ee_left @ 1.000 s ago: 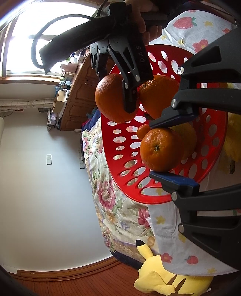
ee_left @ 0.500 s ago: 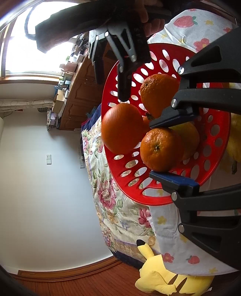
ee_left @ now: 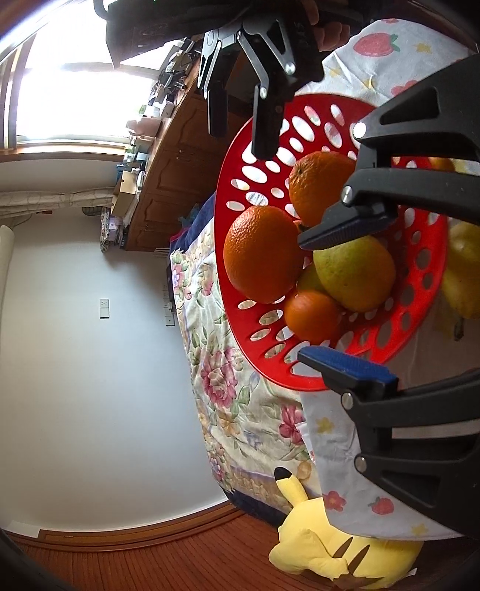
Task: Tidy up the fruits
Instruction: 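Move both open tools back toward the fruit left on the cloth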
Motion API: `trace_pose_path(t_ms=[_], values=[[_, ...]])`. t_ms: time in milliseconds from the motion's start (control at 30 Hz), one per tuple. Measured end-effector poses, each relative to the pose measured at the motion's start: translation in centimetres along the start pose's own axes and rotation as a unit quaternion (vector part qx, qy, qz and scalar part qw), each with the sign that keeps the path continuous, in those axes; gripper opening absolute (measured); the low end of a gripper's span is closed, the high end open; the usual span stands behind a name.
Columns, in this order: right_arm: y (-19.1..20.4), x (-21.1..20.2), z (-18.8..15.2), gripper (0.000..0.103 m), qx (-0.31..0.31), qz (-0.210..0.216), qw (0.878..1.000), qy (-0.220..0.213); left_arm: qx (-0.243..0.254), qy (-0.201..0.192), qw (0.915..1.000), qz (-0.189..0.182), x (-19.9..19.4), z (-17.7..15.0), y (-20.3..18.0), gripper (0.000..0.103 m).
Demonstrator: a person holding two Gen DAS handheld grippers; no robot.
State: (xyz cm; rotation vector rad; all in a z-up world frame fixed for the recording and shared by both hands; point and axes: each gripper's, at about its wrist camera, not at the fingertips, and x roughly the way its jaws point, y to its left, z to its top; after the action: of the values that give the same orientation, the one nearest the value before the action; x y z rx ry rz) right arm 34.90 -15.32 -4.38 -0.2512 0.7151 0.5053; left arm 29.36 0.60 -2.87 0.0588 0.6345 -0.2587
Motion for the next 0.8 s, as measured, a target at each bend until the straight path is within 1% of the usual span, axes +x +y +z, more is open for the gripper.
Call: trace_pose_path(t_ms=[133, 433, 533, 800], values=[[0.5, -2.2, -0.5, 0.09, 0.006, 0.0, 1.0, -0.018, -0.003, -0.006, 1.0, 0.0, -1.9, -0.8, -0.1, 0.055], [3.5, -6.9, -2.8, 0.09, 0.024, 0.004, 0.999, -0.047, -0.006, -0.014, 0.9999, 0.006, -6.4, -3.9, -0.1, 0.057], [4.4, -8.0, -4.0, 0.09, 0.034, 0.004, 0.998, -0.05, -0.004, -0.014, 0.9998, 0.01, -7.5, -5.0, 0.0, 0.057], [6.7, -9.0, -7.8, 0.09, 0.057, 0.0, 0.998, -0.04, -0.006, -0.008, 0.9999, -0.003, -9.2, -8.2, 0.3, 0.058]])
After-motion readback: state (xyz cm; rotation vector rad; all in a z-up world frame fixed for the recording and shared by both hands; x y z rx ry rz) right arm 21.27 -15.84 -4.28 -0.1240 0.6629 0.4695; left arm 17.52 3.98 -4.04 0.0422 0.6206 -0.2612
